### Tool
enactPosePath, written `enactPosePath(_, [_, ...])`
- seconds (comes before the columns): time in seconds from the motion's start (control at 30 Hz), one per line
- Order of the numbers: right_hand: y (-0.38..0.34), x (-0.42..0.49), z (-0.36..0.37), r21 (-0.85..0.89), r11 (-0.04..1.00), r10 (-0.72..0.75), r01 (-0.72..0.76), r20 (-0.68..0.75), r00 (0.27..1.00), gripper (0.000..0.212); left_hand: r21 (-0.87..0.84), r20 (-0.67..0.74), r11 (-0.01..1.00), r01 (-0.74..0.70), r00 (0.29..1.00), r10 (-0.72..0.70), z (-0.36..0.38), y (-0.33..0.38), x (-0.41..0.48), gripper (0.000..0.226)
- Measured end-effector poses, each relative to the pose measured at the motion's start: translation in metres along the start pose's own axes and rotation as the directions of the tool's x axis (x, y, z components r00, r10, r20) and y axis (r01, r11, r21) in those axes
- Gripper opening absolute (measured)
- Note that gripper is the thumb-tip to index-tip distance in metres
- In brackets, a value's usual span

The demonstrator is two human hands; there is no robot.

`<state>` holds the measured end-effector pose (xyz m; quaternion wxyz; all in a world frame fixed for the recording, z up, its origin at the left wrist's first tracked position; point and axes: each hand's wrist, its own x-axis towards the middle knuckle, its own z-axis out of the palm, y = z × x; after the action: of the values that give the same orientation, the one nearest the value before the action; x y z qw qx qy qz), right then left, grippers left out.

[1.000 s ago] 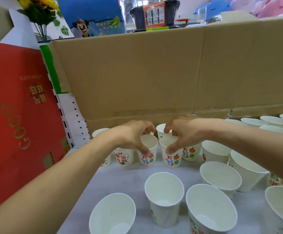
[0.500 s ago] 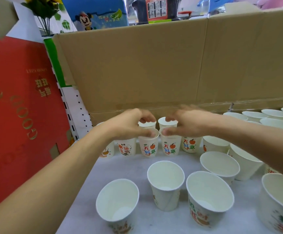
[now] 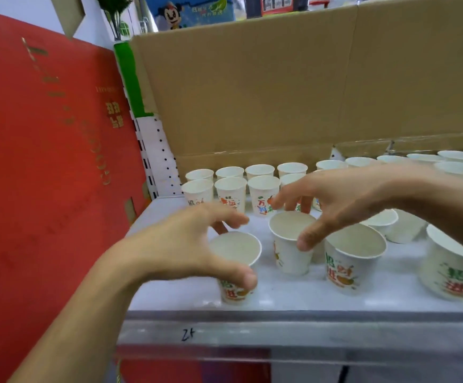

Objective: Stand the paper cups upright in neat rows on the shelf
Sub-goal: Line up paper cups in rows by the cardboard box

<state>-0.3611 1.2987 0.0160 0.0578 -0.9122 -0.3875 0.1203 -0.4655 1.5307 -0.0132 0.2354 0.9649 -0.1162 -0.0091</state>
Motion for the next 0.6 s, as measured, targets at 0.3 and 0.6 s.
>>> enactPosePath(0.3, [-0.032, 0.05, 0.017, -0.125, 0.98, 0.126, -0.151, -0.192, 0.973, 0.059, -0.067, -0.194, 0.991, 0.116, 0.973, -0.127, -0.002, -0.042, 0.025, 0.059])
enactPosePath(0.6, [-0.059, 0.097, 0.016, -0.15, 0.952, 0.197, -0.265, -0.362, 0.911, 0.061, -0.27, -0.221, 0.948, 0.167, 0.948, -0.23, -0.02, -0.079, 0.049, 0.085])
